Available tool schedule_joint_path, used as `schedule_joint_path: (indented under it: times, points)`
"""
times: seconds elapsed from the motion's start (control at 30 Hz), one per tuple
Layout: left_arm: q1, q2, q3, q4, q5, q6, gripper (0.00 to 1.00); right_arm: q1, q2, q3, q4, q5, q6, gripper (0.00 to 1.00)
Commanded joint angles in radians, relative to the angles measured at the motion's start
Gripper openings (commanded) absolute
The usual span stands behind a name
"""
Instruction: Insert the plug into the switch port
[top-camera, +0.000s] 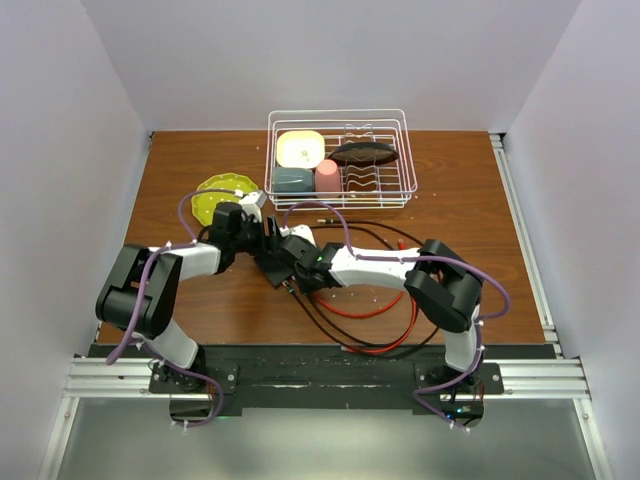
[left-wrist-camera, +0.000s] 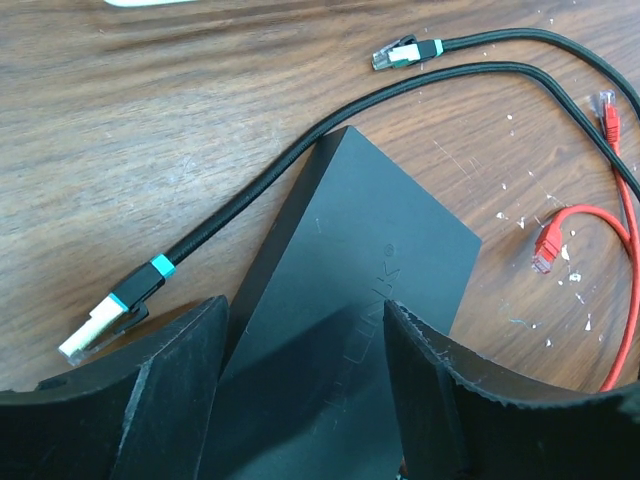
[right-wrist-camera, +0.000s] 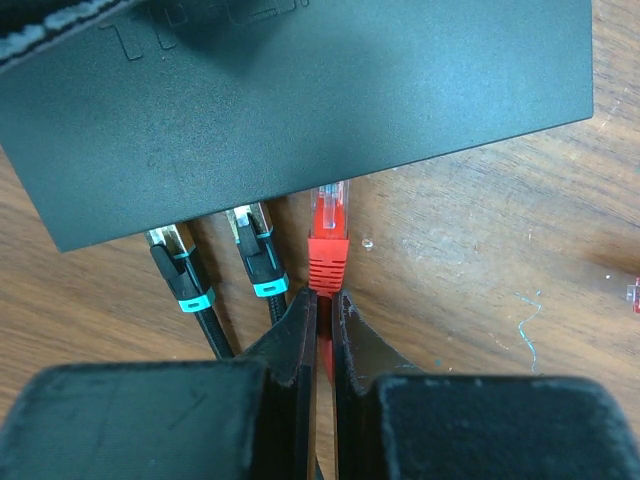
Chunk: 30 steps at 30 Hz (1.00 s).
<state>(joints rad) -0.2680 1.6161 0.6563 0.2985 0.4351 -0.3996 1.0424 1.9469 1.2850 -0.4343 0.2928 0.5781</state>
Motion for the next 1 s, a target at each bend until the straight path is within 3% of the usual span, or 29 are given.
schedule_joint_path:
  times: [0.0, 0.43, 0.97]
  points:
    - [-0.005, 0.028, 0.008, -0.010, 0.076, 0.015, 0.67, 0.001, 0.103, -0.019, 0.009, -0.072, -0.018, 0.00]
    - [-0.005, 0.022, -0.021, 0.059, 0.102, 0.030, 0.71, 0.007, 0.086, -0.092, 0.026, -0.030, -0.196, 0.00]
    - [-0.007, 0.031, -0.078, 0.275, 0.258, -0.010, 0.72, 0.024, 0.044, -0.136, 0.077, -0.061, -0.310, 0.00]
